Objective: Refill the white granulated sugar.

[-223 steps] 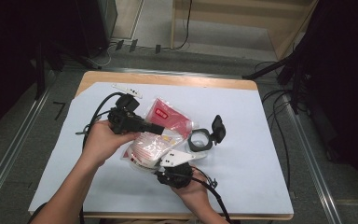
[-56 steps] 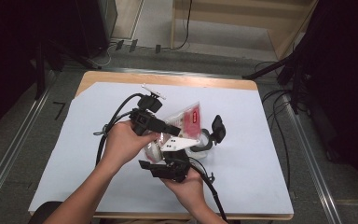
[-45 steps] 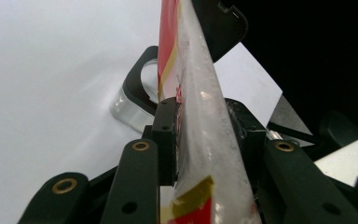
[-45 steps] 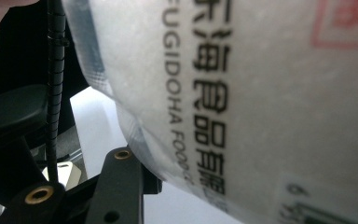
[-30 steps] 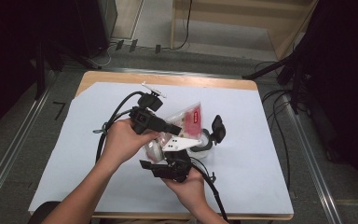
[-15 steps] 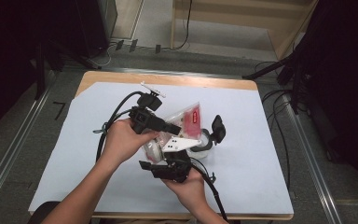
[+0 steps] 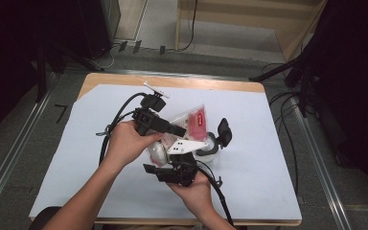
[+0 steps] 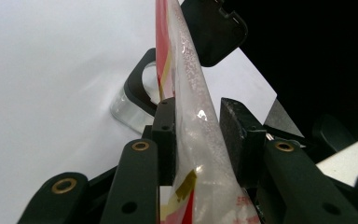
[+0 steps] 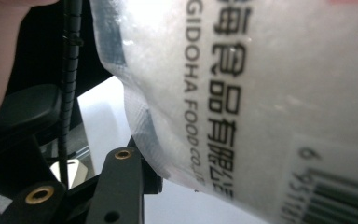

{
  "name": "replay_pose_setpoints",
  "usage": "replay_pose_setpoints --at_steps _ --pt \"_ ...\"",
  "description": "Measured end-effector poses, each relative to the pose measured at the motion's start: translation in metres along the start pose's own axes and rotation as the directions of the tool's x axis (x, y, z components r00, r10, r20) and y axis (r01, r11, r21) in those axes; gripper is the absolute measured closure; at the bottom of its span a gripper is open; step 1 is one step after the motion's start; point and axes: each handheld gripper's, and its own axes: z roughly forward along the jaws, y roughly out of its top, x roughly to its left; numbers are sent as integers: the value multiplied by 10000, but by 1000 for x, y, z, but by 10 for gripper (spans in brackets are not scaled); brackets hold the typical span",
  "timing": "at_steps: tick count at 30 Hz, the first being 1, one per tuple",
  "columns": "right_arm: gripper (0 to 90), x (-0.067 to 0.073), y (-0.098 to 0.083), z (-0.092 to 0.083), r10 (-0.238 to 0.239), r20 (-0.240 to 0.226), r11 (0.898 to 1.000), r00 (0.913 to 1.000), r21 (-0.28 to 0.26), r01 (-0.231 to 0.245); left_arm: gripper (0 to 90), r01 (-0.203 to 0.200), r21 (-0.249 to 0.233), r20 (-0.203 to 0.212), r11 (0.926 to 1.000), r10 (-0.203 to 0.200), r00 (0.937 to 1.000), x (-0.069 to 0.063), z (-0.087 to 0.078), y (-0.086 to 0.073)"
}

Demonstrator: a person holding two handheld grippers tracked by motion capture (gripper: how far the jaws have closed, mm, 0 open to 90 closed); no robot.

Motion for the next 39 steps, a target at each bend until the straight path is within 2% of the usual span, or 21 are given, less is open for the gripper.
replay_pose_setpoints --at_steps 3,7,22,29,33,39 --pt "611 1 1 0 -18 64 10000 10000 60 18 683 87 117 19 9999 -87 10000 1 1 2" --pt "637 4 1 1 -396 247 9991 9989 190 391 680 18 183 34 9998 -18 10000 2 1 4" --pt "641 2 1 -1 -186 280 9998 9994 75 184 676 -22 24 7 10000 22 10000 -1 3 4" --pt "640 3 1 -1 -236 258 9997 9994 13 236 675 -32 -8 -77 10000 32 10000 -4 2 4" --pt "638 4 3 0 -204 181 9998 9996 -49 205 679 -182 -13 -240 9998 182 9995 -5 -1 5" --pt "637 3 4 3 -211 151 9998 9997 -28 211 685 -65 56 -289 10000 67 9996 -3 -1 6"
